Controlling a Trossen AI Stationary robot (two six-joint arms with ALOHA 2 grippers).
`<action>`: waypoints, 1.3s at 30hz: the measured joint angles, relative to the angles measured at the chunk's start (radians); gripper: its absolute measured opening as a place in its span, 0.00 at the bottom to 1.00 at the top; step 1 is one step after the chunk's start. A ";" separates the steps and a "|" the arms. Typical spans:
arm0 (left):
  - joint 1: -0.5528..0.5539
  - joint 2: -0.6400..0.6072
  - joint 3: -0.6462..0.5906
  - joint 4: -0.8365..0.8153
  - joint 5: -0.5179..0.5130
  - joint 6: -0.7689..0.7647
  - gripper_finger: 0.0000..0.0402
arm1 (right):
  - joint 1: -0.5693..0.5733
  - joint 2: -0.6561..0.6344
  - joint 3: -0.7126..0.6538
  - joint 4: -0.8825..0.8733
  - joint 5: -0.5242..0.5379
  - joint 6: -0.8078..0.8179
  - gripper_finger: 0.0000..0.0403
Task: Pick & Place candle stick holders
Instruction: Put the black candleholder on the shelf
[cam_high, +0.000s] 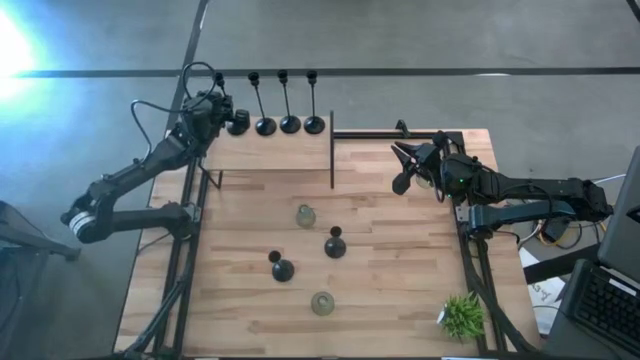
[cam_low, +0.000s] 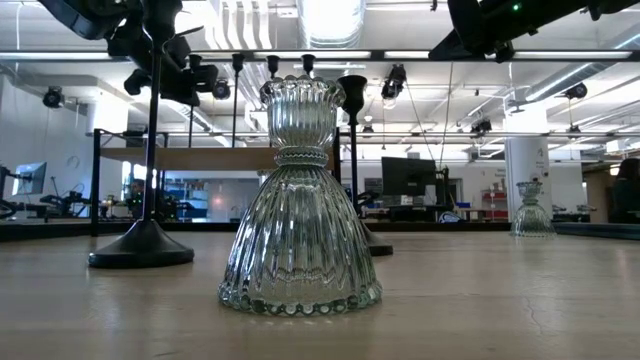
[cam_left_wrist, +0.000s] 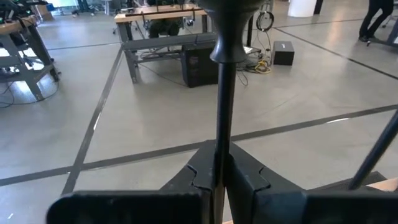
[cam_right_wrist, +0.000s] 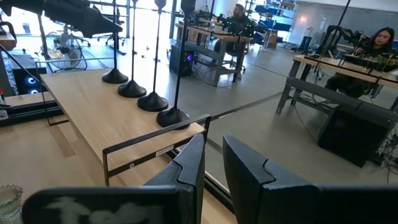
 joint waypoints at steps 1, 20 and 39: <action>0.002 0.000 0.000 0.001 0.000 0.000 0.08 | 0.000 0.000 0.000 0.000 0.000 0.000 0.13; 0.005 0.002 -0.002 0.035 0.080 0.014 0.22 | 0.000 0.000 0.000 0.000 0.000 0.000 0.13; 0.004 -0.095 0.004 -0.099 0.086 -0.008 0.43 | 0.000 0.000 0.000 0.000 0.000 0.000 0.13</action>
